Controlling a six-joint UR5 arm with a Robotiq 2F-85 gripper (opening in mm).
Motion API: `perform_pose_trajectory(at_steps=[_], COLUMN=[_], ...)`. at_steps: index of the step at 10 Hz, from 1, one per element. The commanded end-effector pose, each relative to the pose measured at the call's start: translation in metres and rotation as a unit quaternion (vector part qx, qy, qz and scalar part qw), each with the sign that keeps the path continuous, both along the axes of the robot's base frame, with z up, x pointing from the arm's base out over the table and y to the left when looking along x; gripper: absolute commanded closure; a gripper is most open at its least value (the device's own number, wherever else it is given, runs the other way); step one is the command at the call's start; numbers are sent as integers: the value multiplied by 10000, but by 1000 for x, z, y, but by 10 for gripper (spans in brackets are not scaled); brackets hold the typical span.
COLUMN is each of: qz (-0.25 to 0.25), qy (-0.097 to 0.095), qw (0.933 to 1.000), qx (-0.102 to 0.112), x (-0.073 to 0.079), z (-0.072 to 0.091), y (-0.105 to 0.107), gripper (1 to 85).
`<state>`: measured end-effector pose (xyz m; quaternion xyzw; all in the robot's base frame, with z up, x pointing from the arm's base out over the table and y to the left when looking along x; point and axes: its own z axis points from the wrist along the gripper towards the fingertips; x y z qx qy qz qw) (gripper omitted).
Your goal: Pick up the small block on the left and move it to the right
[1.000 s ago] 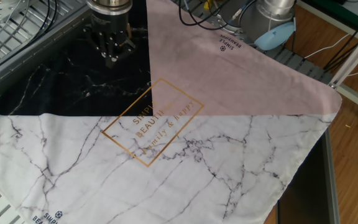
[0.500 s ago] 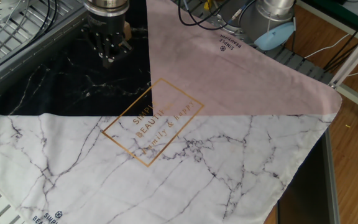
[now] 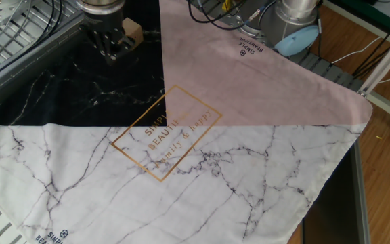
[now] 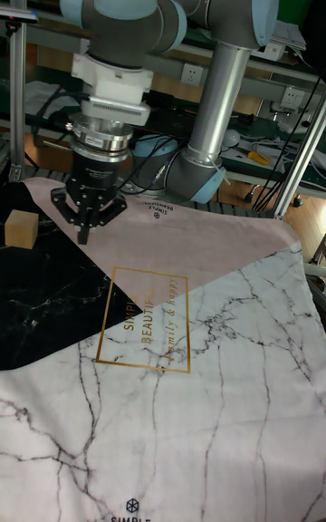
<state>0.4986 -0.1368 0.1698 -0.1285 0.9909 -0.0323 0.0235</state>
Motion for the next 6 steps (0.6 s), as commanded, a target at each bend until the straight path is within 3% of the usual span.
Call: perform_pose_trajectory(at_steps=[1,3,6], qz=[168,147,154], qy=[91,196,68], qw=[9998,9997,9999], qx=[16,57,-29], x=[-12,-22,-15], z=[-6,-8,-7], y=[-27,-29,-34], gripper=[847,847,847])
